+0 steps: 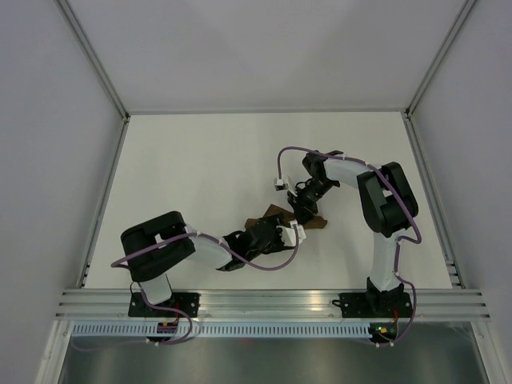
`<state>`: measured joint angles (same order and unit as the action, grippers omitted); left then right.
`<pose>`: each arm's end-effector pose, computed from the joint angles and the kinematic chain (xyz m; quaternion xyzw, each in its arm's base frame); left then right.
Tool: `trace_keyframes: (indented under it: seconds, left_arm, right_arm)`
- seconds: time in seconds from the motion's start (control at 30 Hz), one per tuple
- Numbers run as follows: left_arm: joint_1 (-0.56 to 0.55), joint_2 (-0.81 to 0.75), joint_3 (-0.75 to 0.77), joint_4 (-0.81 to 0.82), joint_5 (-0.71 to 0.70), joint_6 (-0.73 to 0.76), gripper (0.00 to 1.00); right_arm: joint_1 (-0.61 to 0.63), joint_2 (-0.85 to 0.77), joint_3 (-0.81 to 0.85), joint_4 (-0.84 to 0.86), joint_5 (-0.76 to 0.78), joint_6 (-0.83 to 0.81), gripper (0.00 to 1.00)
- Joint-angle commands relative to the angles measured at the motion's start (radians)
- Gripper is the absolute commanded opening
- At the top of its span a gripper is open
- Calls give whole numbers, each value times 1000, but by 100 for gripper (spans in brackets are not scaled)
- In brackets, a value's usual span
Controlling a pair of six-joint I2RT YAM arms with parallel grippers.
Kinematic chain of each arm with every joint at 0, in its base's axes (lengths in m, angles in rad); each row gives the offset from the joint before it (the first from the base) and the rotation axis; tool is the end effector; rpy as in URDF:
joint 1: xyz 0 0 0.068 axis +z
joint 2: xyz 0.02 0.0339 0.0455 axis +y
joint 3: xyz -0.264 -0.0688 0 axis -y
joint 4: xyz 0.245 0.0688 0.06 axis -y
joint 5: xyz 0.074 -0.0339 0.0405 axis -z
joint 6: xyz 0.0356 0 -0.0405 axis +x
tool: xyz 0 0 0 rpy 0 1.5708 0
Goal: Fold the napkin, place the utensils inside, and roll it up
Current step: Roll the napkin with the utensil
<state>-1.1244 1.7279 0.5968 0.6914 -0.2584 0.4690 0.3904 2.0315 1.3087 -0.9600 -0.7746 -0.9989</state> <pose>0.1455 -0.2829 0.1319 0.5504 0.6347 -0.0681 0.5381 0.3139 0.1561 0.1341 -0.5755 0.7238 0.3753 0.0635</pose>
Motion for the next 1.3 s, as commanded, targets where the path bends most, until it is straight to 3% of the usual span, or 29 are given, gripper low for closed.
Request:
trace_keyframes:
  seconds: [0.0, 0.3, 0.33, 0.43, 0.53, 0.63, 0.67, 0.73, 0.8, 1.07, 1.27]
  left_arm:
    - [-5, 25, 38, 79, -25, 60, 70]
    - [1, 70, 119, -108, 67, -4, 56]
    - [2, 76, 130, -133, 88, -21, 48]
    - [12, 88, 155, -197, 129, -62, 37]
    - [26, 94, 167, -255, 169, -111, 22]
    - [38, 93, 176, -299, 220, -153, 13]
    - [47, 90, 182, -325, 235, -164, 11]
    - [60, 88, 185, -351, 286, -191, 8]
    - [78, 85, 189, -375, 318, -208, 7]
    - [138, 68, 189, -417, 462, -274, 4]
    - [166, 85, 230, -495, 516, -291, 2]
  right_arm:
    - [7, 110, -69, 6, 201, -49, 2]
    - [5, 111, -74, 10, 201, -41, 4]
    - [5, 111, -72, 12, 202, -40, 4]
    - [5, 105, -77, 21, 209, -35, 6]
    - [5, 92, -88, 36, 212, -27, 15]
    - [5, 61, -101, 62, 212, -9, 34]
    - [5, 37, -106, 73, 209, 5, 45]
    - [2, 9, -120, 87, 201, 13, 52]
    - [1, -34, -123, 87, 189, 20, 69]
    - [-31, -192, -140, 136, 164, 101, 78]
    - [-120, -304, -172, 201, 95, 158, 79]
